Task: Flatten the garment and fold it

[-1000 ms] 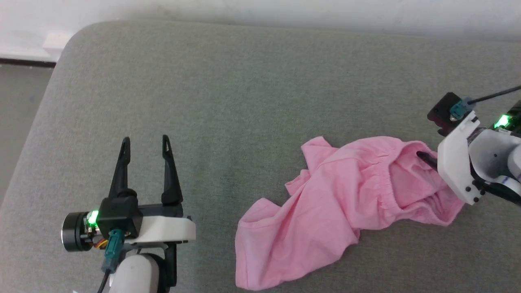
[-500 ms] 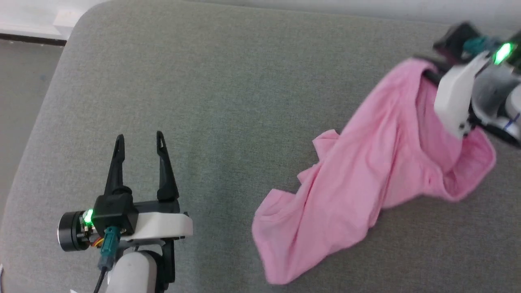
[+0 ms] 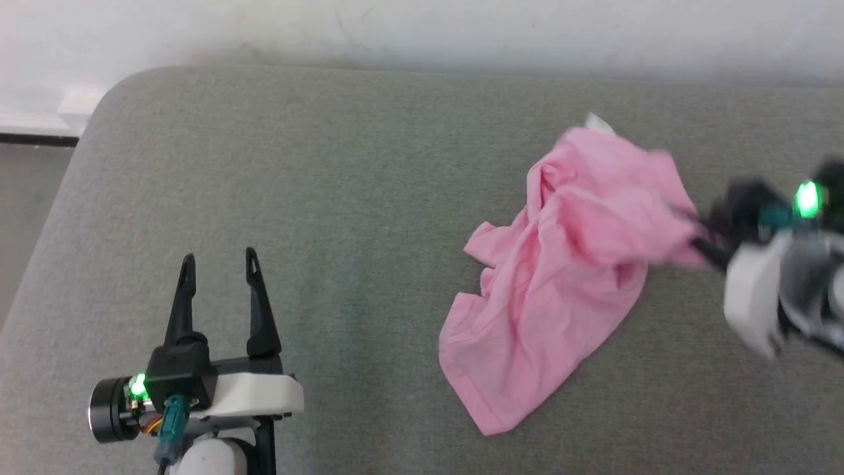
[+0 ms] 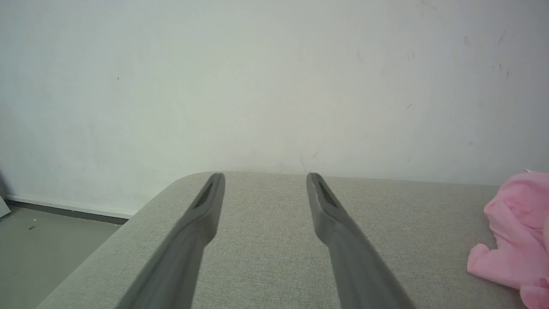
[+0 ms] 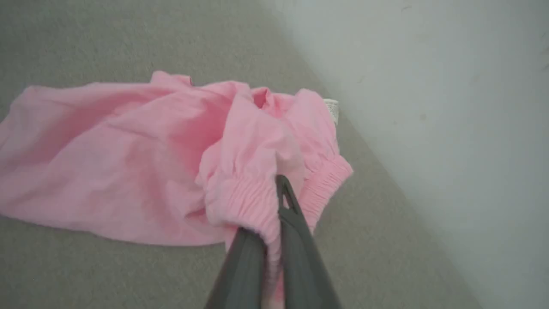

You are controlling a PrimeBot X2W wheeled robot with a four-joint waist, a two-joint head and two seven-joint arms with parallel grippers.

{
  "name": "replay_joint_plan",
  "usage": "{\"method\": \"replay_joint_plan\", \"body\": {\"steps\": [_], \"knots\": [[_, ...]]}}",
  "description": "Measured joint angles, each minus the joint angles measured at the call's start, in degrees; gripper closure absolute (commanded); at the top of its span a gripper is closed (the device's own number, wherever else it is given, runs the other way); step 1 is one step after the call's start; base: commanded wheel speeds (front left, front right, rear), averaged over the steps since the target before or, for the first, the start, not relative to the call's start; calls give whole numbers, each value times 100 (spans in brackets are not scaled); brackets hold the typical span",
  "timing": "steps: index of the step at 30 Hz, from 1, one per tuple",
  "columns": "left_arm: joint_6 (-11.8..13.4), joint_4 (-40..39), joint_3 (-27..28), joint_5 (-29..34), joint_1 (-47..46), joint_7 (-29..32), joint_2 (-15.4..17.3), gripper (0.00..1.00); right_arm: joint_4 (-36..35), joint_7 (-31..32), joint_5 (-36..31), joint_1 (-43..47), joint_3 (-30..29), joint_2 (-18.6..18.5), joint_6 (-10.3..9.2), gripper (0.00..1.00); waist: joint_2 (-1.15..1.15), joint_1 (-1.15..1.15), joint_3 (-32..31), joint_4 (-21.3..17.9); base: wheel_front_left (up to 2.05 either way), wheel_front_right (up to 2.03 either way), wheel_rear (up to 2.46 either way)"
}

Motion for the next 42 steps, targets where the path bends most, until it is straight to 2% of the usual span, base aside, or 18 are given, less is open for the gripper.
{"method": "replay_joint_plan", "body": {"steps": [5, 10, 13, 14, 15, 20, 24, 29, 34, 37, 42], "knots": [[-54, -8, 21, 9, 54, 0, -1, 0, 144, 40, -100, 1360, 86, -490, 0, 100, 0, -1, -105, -243, 0, 0, 0], [-66, -9, 22, 26, 52, 0, -1, 0, 586, -120, 20, 2390, -104, -454, 0, 100, 0, 0, -135, -394, 0, 0, 0], [-109, 1, 19, 52, 54, 0, -2, 0, 782, -338, 73, 2691, -387, -300, -2, 100, 0, 0, -159, -448, 0, 0, 0], [-110, 7, 20, 53, 55, 0, -2, 0, 826, -423, 73, 2766, -498, -253, -2, 62, 0, 0, -176, -463, 0, 0, 0], [-111, 15, 25, 53, 57, 0, 0, 0, 864, -534, 67, 2850, -638, -204, -1, 0, 0, 0, -198, -477, 0, 0, 0], [-115, 27, 75, 59, 154, 0, 4, 0, 717, -988, -313, 3173, -1699, -127, 0, 0, 0, 0, -349, -554, 0, 0, 0], [-114, 5, 97, 66, 234, 0, 9, 0, 242, -993, -713, 3476, -2765, -198, -1, 0, 0, 0, -465, -643, 0, 0, 0], [-114, -18, 82, 87, 274, 0, 12, 0, -612, -619, -1035, 4017, -4162, -205, -1, 0, 0, 0, -560, -711, 0, 0, 0], [-114, -46, 87, 87, 279, 0, 25, 0, -1512, 49, -1088, 4375, -5146, -200, -1, 0, 0, 0, -532, -685, 0, 0, 0], [-114, -71, 78, 116, 278, 0, 31, 0, -1815, 733, -840, 4330, -5367, -215, -1, 0, 0, 1, -465, -684, 0, 0, 0], [-114, -98, 3, 163, 138, 0, 34, 0, -1715, 2147, 57, 3744, -5040, -199, 1, 0, 0, 1, -275, -639, 0, 0, 0]]}}
